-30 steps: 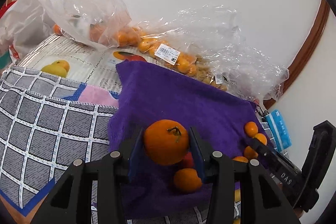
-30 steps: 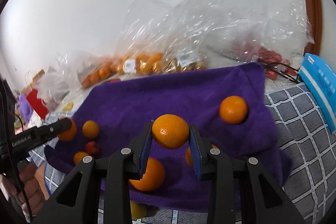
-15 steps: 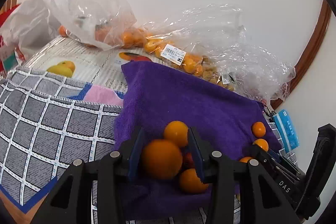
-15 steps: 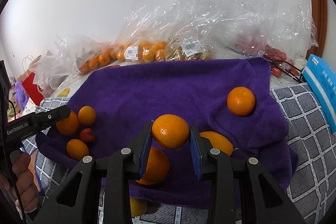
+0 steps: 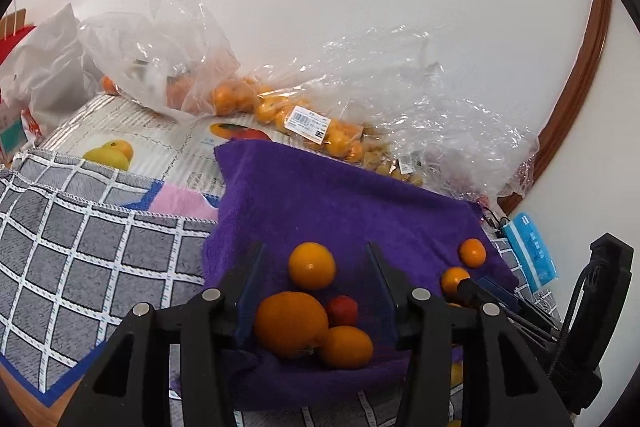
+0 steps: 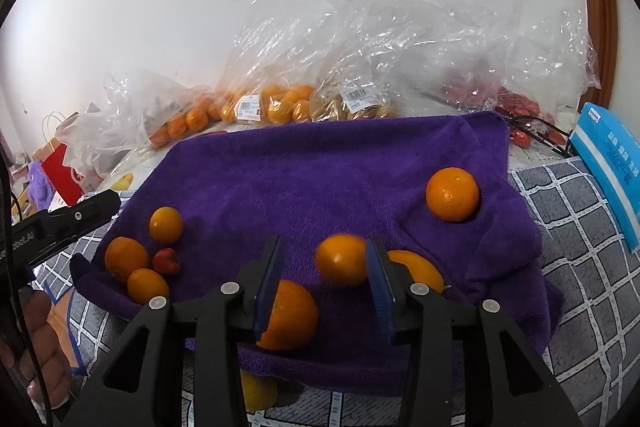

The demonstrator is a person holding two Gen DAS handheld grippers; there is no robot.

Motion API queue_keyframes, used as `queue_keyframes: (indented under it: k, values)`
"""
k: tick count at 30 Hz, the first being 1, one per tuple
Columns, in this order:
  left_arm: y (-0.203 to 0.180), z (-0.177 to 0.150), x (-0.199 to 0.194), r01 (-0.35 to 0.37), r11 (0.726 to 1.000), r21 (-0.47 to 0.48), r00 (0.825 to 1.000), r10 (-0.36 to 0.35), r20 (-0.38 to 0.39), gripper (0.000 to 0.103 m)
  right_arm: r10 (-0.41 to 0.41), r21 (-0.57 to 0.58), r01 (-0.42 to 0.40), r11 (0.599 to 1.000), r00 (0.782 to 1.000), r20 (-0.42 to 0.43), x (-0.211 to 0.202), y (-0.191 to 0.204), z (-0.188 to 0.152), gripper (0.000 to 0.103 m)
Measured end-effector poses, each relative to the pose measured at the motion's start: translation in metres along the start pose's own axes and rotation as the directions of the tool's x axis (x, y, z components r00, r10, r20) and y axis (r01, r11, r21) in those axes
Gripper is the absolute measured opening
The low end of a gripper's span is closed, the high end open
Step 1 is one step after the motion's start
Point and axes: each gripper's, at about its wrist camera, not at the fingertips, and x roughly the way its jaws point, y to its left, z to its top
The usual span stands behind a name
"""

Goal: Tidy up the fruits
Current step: 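Open the left tool releasing the mandarin while the right tool releases the orange onto the towel, then withdraw the right tool and move it toward a yellow-green fruit on the bedspread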

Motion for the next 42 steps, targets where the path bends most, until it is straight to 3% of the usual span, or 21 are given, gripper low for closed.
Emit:
queue_keyframes:
  k: [4, 16, 20, 23, 29, 33, 42]
  values:
    - [-0.006, -0.001, -0.002, 0.005, 1.0, 0.021, 1.0, -0.005, 0.001, 0.047, -0.036, -0.011, 0.036, 0.999, 0.999, 0.038, -0.008, 0.003, -0.002, 0.053]
    - [-0.012, -0.002, -0.008, -0.005, 0.999, 0.039, 1.0, 0.004, 0.023, 0.047, -0.076, 0.046, 0.072, 0.996, 0.994, 0.084, -0.018, -0.007, -0.001, 0.053]
    - [-0.011, -0.001, -0.01, -0.008, 0.999, 0.033, 1.0, 0.007, 0.025, 0.047, -0.142, 0.054, 0.138, 0.989, 0.986, 0.092, -0.027, -0.006, 0.0, 0.053]
    - [-0.012, 0.0, -0.015, -0.001, 1.0, 0.031, 0.999, 0.0, 0.033, 0.047, -0.189, 0.056, 0.184, 0.981, 0.978, 0.094, -0.04, -0.005, 0.0, 0.059]
    - [-0.016, 0.0, -0.024, -0.012, 0.998, 0.055, 0.999, 0.009, 0.053, 0.047, -0.173, 0.09, 0.17, 0.981, 0.984, 0.031, -0.063, -0.007, -0.013, 0.06]
    - [-0.018, 0.0, -0.024, -0.026, 0.998, 0.054, 0.999, 0.025, 0.027, 0.047, -0.168, 0.064, 0.167, 0.984, 0.986, 0.002, -0.074, 0.004, -0.025, 0.06]
    - [-0.03, -0.011, -0.055, -0.055, 0.99, 0.131, 0.998, 0.052, 0.026, 0.047, -0.122, 0.075, 0.122, 0.99, 0.992, -0.004, -0.099, 0.019, -0.047, 0.057]
